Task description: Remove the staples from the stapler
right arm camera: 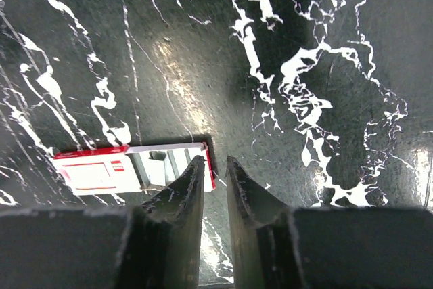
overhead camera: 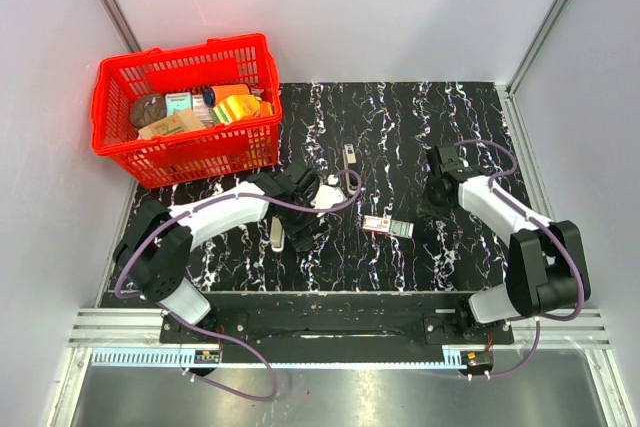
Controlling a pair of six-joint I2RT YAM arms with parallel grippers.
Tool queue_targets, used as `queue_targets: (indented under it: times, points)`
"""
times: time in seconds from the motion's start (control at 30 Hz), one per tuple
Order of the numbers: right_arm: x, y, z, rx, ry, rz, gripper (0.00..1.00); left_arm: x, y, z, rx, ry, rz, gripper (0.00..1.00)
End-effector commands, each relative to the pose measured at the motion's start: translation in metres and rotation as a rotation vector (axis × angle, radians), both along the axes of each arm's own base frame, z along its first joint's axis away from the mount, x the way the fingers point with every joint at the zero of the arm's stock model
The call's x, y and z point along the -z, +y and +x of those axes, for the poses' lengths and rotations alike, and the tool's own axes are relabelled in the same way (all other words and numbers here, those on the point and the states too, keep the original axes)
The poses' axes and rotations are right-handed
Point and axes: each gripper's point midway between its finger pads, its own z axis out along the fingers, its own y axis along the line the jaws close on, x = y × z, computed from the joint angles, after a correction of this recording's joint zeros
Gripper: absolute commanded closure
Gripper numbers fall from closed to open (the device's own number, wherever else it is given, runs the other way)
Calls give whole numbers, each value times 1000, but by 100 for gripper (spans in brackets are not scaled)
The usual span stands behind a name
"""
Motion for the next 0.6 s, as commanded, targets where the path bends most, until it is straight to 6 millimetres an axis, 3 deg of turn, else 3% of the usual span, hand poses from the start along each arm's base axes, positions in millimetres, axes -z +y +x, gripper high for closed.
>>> queue_targets:
  times: [0.0,0.13,0.57]
  points:
    - [-34,0,22,-1,-117,-21,75,-12,-2,-4,-58,7,-32,15]
    - [-38,-4,21,14,-135,-33,75,-2,-4,-5,-115,57,-14,17]
    - [-51,-9,20,38,-181,-46,74,24,-35,0,-219,166,29,18]
